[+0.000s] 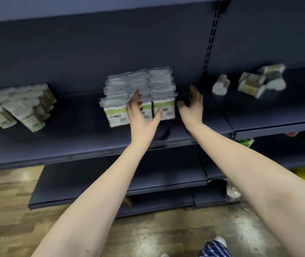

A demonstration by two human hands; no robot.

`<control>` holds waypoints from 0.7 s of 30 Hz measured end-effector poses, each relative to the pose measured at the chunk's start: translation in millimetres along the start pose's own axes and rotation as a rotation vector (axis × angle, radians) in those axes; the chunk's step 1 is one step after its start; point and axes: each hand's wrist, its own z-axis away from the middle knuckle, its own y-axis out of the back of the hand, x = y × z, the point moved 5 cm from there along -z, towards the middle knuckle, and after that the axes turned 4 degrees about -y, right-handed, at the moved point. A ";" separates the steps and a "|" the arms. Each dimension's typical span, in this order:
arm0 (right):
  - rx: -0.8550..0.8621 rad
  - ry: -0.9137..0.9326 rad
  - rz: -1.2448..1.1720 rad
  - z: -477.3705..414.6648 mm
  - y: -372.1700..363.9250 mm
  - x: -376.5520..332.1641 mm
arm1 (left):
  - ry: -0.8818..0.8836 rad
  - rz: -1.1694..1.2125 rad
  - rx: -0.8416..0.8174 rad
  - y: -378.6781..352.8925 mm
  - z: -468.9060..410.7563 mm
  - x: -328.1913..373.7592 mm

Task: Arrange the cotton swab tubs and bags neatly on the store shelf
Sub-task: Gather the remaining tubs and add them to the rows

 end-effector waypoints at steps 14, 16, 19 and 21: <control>0.266 0.051 0.039 -87.5 177.4 30.3 | 0.003 0.151 -0.179 -178.2 -12.8 49.3; 0.305 0.025 0.057 -103.0 203.5 43.4 | 0.001 0.157 -0.215 -208.8 -11.5 56.2; 0.312 -0.015 0.082 -122.4 236.8 68.4 | -0.001 0.145 -0.264 -252.8 -14.0 60.5; 0.316 -0.013 0.110 -135.7 260.3 81.6 | 0.000 0.084 -0.331 -286.3 -17.5 61.7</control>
